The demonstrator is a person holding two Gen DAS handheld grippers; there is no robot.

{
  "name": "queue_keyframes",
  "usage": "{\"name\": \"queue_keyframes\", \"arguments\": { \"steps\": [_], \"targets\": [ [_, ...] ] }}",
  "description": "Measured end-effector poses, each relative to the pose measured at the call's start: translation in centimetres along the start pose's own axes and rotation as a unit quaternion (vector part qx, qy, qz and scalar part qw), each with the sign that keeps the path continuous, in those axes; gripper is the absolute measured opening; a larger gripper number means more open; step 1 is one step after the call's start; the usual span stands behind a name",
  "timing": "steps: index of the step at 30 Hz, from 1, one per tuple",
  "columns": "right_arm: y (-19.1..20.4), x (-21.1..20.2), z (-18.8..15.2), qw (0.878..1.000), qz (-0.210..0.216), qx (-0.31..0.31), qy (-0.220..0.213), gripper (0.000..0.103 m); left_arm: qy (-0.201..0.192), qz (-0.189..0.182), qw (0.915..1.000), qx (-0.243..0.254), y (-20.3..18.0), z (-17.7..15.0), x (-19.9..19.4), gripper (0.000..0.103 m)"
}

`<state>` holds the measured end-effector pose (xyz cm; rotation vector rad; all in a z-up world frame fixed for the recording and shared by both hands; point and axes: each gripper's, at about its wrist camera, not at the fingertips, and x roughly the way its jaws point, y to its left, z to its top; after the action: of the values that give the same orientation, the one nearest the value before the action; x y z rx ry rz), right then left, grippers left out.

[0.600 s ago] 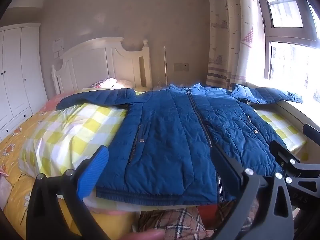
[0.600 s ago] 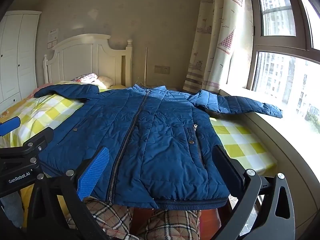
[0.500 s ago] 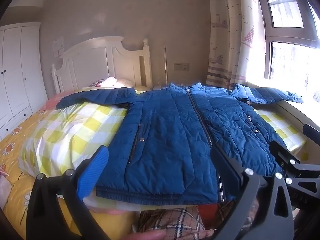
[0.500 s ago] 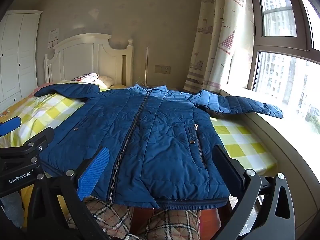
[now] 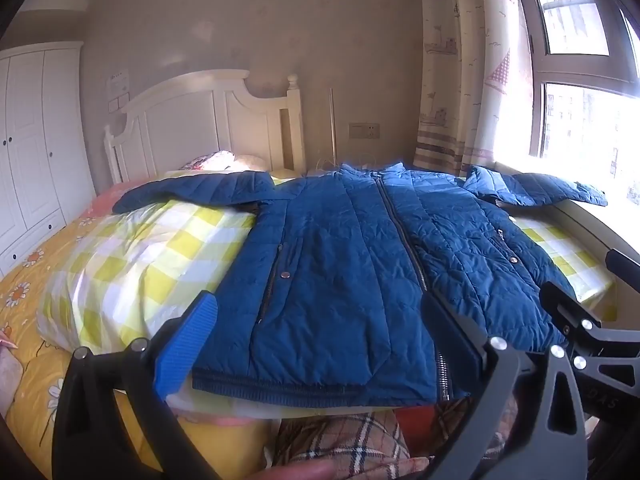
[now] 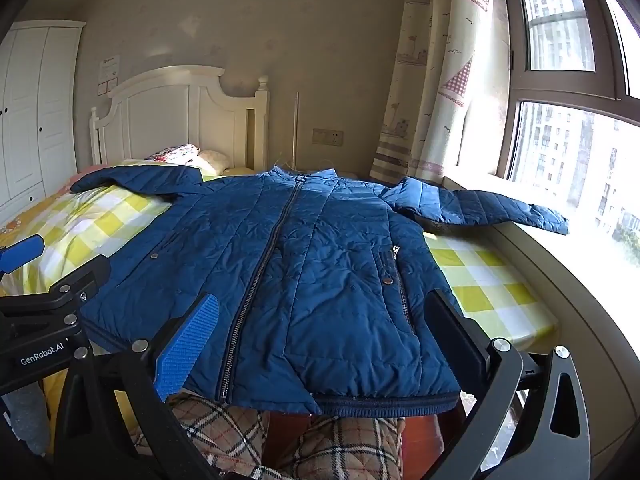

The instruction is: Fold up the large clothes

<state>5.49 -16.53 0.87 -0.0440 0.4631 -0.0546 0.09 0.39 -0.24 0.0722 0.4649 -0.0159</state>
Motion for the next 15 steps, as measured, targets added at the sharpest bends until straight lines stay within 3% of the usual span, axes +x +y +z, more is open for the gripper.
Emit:
{"name": "queue_keyframes", "arguments": {
  "steps": [15],
  "targets": [
    [-0.07,0.02,-0.05,1.0,0.002,0.003,0.002,0.098,0.001,0.001,1.0,0.0,0.11,-0.13,0.18,0.101]
  ]
}}
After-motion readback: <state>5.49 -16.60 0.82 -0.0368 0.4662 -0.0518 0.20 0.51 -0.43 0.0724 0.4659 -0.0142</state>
